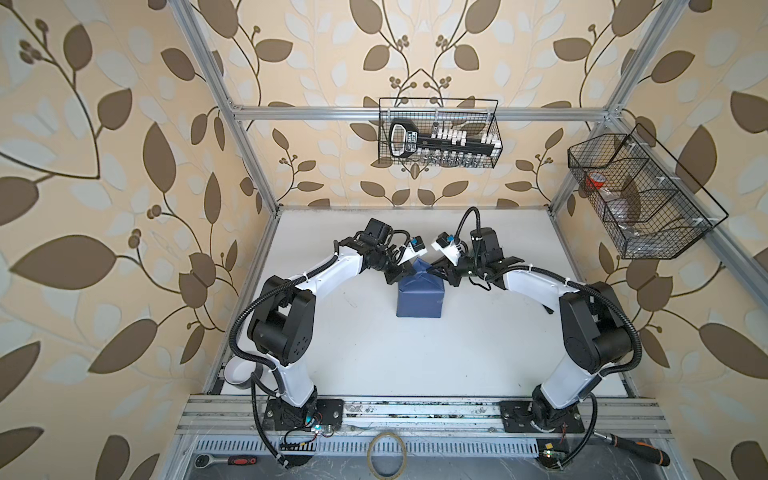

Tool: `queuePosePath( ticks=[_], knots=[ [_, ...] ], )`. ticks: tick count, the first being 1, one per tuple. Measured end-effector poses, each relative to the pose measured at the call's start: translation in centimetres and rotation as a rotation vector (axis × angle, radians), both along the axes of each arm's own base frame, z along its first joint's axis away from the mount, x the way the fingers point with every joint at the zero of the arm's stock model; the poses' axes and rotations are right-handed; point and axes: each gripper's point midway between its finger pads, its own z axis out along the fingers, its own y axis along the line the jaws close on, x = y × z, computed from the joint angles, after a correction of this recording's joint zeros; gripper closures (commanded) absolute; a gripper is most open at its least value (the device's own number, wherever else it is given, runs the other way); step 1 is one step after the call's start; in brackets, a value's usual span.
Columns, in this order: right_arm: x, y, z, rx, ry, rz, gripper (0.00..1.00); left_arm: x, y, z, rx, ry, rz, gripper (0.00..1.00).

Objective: Wrap the gift box in paper

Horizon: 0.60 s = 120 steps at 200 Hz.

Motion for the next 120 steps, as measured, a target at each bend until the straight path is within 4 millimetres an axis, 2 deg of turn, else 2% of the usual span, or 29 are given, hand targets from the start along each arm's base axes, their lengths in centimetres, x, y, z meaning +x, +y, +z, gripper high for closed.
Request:
queuePosePath(
  ticks=[71,120],
  knots=[
    [0.0,0.1,0.4,0.012,-0.032,0.028,0.91,-0.1,0.0,0.4,-0.039,0.033,0.003,0.73],
    [0.0,0.1,0.4,0.017,-0.038,0.031,0.91,-0.2,-0.5,1.3,-0.091,0.061,-0.011,0.73]
  ],
)
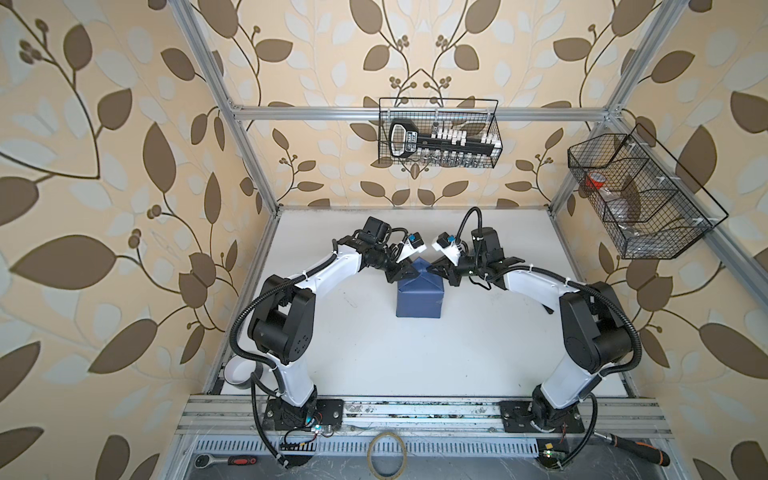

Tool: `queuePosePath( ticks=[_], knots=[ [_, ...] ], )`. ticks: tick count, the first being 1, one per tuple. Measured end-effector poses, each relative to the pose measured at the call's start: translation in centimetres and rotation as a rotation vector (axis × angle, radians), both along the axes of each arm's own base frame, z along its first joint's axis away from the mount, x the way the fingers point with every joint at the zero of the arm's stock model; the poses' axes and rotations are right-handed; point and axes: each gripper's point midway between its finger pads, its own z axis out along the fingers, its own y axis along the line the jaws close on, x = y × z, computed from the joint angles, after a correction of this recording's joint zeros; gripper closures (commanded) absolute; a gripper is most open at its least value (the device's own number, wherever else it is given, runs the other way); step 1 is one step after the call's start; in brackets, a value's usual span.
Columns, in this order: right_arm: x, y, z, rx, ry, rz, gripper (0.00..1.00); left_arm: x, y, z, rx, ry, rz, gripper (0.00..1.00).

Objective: Wrap the gift box in paper

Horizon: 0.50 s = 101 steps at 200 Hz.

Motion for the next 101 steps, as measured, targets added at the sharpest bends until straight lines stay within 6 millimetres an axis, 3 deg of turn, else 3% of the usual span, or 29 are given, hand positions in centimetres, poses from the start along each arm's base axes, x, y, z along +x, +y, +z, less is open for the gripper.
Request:
queuePosePath(
  ticks=[22,64,101],
  knots=[
    [0.0,0.0,0.0,0.001,-0.003,0.0,0.91,0.1,-0.3,0.8,-0.022,-0.004,-0.007,0.78],
    [0.1,0.0,0.1,0.002,-0.007,0.0,0.91,0.5,-0.6,1.5,-0.039,-0.009,-0.01,0.99],
    [0.1,0.0,0.1,0.002,-0.008,0.0,0.91,0.5,-0.7,1.0,-0.038,0.005,-0.009,0.99]
  ],
)
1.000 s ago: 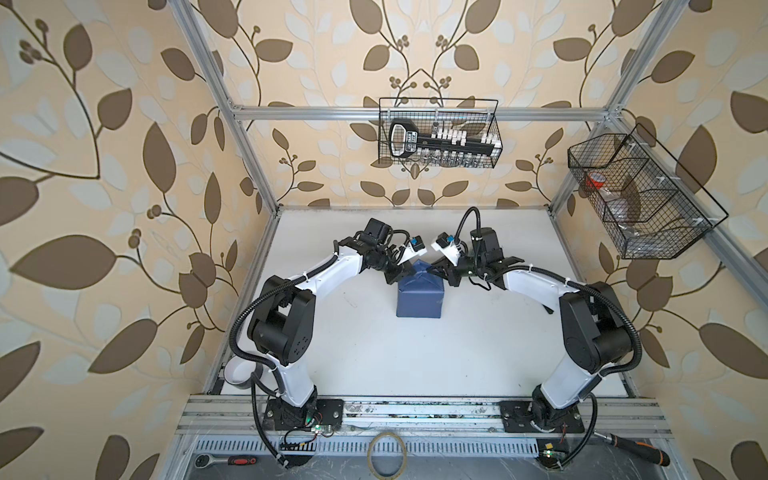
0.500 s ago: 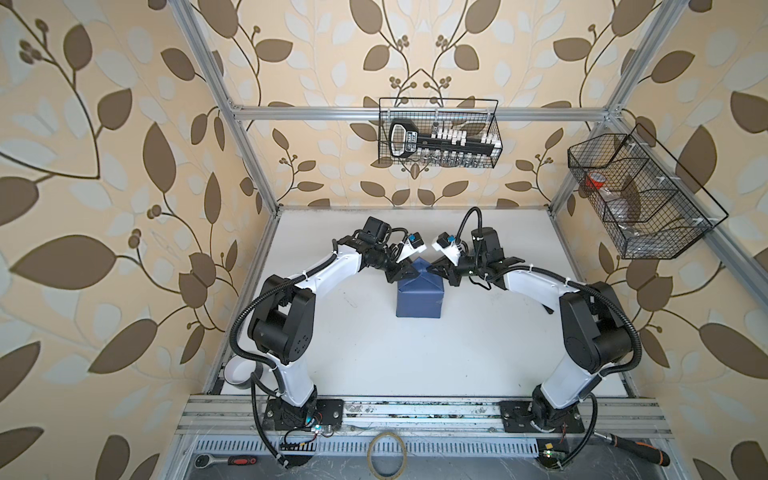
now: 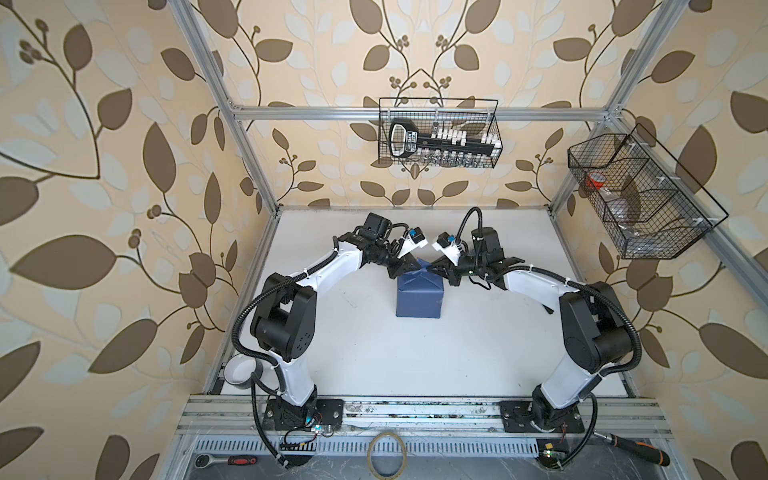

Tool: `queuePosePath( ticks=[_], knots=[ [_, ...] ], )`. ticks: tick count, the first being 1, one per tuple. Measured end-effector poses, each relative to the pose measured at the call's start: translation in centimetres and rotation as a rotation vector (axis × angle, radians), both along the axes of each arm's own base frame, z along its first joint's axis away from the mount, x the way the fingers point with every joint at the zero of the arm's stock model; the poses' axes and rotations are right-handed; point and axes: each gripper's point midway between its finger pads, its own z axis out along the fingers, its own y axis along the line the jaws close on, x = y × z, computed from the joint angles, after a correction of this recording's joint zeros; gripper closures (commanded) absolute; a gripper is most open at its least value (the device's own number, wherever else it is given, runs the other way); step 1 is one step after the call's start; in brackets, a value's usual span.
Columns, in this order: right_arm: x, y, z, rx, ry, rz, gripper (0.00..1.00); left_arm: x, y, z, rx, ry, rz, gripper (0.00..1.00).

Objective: Wrap the gift box in paper

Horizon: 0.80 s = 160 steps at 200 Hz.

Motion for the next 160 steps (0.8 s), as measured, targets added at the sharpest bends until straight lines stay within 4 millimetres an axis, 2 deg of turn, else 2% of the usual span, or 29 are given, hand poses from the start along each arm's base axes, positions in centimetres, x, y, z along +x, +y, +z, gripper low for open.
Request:
queuePosePath(
  ticks=[24,44,80,115,137,160],
  knots=[
    [0.0,0.0,0.0,0.0,0.0,0.0,0.91,0.1,0.1,-0.1,0.009,-0.003,0.004,0.78],
    [0.0,0.0,0.0,0.001,-0.001,0.0,0.91,0.3,0.4,-0.6,0.036,-0.016,0.014,0.73],
    [0.0,0.0,0.0,0.001,-0.002,0.0,0.91,0.2,0.8,-1.2,0.062,-0.011,0.024,0.76],
    [0.0,0.0,0.1,0.001,-0.003,0.0,0.9,0.4,0.6,-1.0,0.053,-0.016,0.027,0.87],
    [0.0,0.0,0.1,0.002,-0.004,0.0,0.81,0.3,0.5,-1.0,0.051,-0.019,0.026,0.95],
    [0.2,-0.1,0.0,0.0,0.003,-0.016,0.72,0.3,0.3,-1.0,0.047,-0.019,0.026,0.98]
  ],
)
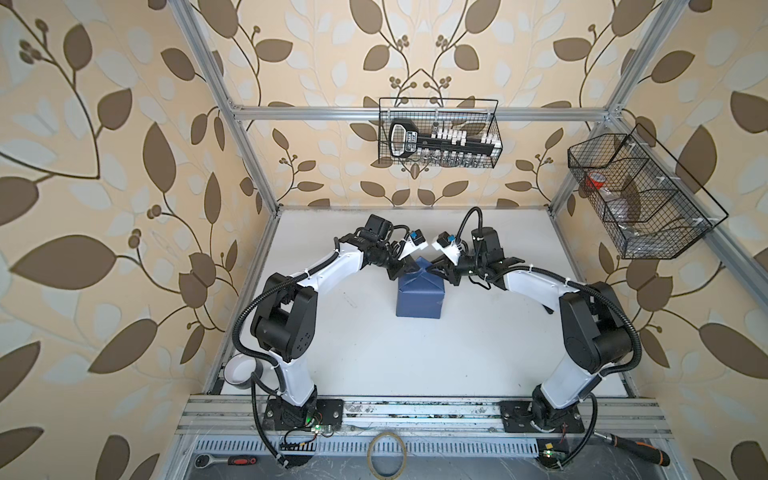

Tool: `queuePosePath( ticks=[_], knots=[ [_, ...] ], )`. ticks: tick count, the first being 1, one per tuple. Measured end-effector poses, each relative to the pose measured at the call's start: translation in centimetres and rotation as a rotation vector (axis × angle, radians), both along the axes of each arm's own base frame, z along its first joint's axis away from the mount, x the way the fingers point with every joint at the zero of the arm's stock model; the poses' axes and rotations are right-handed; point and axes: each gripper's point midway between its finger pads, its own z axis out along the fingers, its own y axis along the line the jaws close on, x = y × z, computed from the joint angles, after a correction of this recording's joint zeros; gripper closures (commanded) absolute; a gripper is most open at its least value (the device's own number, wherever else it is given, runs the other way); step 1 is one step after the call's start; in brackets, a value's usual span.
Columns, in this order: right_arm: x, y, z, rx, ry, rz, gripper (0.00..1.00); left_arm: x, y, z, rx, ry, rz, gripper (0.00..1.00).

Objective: Wrap the gift box in paper

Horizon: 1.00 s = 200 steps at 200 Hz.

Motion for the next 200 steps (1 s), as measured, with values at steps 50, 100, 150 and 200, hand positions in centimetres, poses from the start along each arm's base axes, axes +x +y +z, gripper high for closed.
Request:
queuePosePath(
  ticks=[50,100,150,200],
  knots=[
    [-0.8,-1.0,-0.1,-0.008,0.048,-0.106,0.5,-0.3,0.2,0.0,-0.009,-0.021,0.007,1.0],
    [-1.8,-1.9,1.1,0.08,0.15,-0.234,0.32,-0.5,0.4,-0.1,-0.003,-0.046,0.015,1.0],
    [-3.1,-2.1,-1.5,0.061,0.272,-0.337,0.35,-0.9,0.6,0.0,-0.004,-0.059,0.015,1.0],
    [-3.0,-2.1,-1.7,0.077,0.302,-0.383,0.38,-1.8,0.4,-0.5,0.025,-0.095,-0.016,0.97]
  ],
)
